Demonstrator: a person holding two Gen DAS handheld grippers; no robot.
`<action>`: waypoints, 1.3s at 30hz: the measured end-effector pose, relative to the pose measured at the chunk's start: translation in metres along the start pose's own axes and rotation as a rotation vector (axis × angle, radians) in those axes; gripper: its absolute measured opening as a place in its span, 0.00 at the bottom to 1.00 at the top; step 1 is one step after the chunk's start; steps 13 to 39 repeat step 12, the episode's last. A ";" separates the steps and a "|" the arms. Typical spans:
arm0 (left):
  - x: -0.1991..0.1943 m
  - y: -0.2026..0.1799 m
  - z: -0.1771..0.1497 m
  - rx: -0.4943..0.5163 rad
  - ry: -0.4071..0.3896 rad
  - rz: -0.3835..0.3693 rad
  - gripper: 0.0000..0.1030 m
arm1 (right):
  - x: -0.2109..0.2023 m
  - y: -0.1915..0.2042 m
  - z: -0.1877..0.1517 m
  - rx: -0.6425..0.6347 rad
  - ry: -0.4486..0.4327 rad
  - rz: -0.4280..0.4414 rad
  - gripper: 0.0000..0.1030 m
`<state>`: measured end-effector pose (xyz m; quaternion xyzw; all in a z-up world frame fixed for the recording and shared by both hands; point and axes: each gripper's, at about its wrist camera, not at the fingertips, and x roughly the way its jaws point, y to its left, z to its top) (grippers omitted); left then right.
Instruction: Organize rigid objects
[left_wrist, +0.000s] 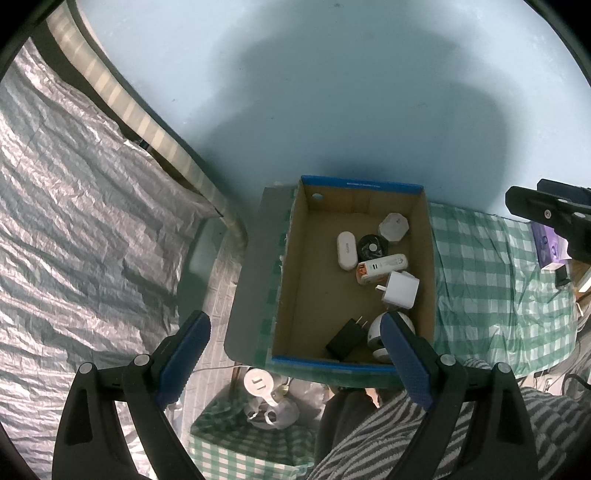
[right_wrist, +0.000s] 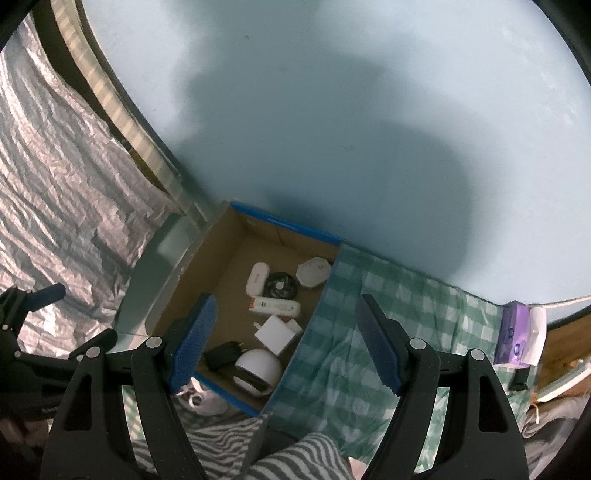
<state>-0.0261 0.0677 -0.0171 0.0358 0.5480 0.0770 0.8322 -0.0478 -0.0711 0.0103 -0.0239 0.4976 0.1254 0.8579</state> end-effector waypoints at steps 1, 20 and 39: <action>0.000 -0.001 -0.001 0.001 0.000 -0.001 0.92 | 0.000 0.000 0.000 0.002 0.001 -0.001 0.75; 0.000 -0.003 -0.001 0.010 0.001 -0.013 0.92 | 0.001 -0.003 -0.001 0.012 0.004 -0.006 0.75; 0.000 -0.003 -0.001 0.010 0.001 -0.013 0.92 | 0.001 -0.003 -0.001 0.012 0.004 -0.006 0.75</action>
